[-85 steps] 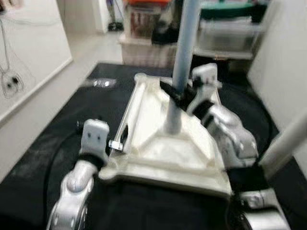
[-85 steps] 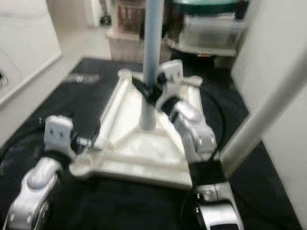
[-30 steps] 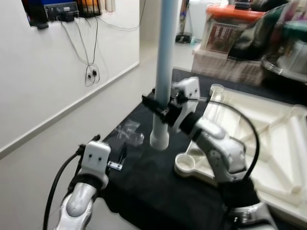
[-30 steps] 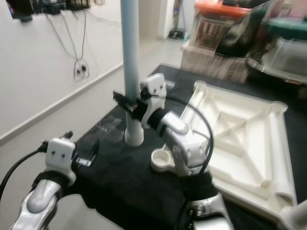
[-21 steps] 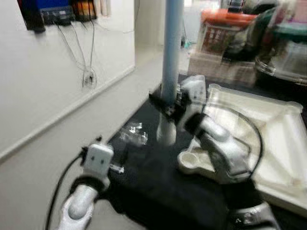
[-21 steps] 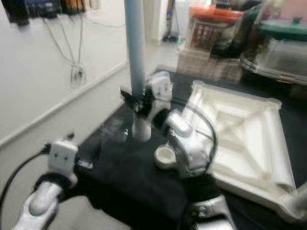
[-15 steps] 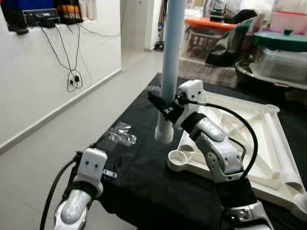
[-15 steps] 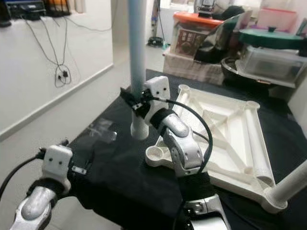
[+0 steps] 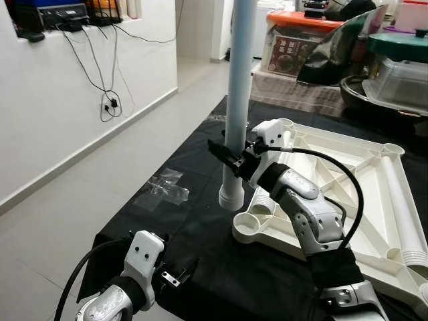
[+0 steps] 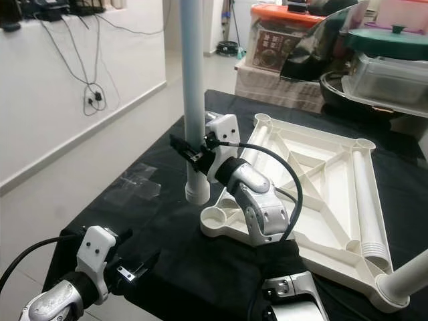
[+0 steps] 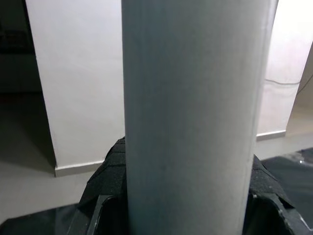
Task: Building children table
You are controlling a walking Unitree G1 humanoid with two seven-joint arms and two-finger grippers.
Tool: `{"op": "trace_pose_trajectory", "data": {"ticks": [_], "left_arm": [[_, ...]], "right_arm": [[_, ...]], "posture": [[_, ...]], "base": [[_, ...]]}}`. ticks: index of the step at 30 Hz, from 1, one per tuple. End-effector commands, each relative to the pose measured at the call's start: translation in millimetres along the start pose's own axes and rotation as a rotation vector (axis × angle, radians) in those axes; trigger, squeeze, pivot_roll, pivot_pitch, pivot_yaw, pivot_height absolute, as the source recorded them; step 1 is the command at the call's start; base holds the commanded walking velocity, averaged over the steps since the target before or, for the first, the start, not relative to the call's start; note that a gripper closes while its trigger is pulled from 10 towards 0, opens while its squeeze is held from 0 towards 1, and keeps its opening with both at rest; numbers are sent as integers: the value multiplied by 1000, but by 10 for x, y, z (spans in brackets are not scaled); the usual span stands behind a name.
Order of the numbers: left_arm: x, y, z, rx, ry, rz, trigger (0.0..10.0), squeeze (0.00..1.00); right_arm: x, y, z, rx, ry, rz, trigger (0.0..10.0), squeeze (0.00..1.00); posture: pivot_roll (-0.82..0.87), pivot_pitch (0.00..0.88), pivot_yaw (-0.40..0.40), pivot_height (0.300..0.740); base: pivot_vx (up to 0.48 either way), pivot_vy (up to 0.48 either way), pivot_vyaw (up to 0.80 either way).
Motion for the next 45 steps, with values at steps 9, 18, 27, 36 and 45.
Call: {"op": "trace_pose_trajectory", "data": {"ticks": [9,18,27,36,45], "left_arm": [[78,-52,78,-36,-67,29,10000,0],[89,-12,57,-24,-96,41,10000,0],[56,-3,65,-28,-95,35,10000,0],[43,7,62,-24,-89,33,10000,0],[30,11,69,-22,-82,32,10000,0]], "right_arm": [[167,-218,153,-66,46,38,10000,0],[127,-54,326,-9,175,-18,10000,0],[-23,-211,370,-39,256,-4,10000,0],[-67,-303,337,-71,277,44,10000,0],[38,-415,374,-127,249,93,10000,0]], "posture": [[39,0,-68,740],[28,0,-56,740],[33,0,-54,740],[43,0,-61,740],[44,0,-59,740]], "base": [[0,0,0],[0,0,0],[0,0,0],[0,0,0],[0,0,0]]}}
Point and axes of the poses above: a point about 5 cm out from each wrist's last joint towards the gripper, its own z axis pointing back from the gripper into the wrist, its own y axis along the axis of the wrist's last joint, x = y × z, the point moved 5 cm from there along -z, pointing out of the wrist towards the gripper, and after that the axes turned 4 degrees about z, right-handed, at the moved point
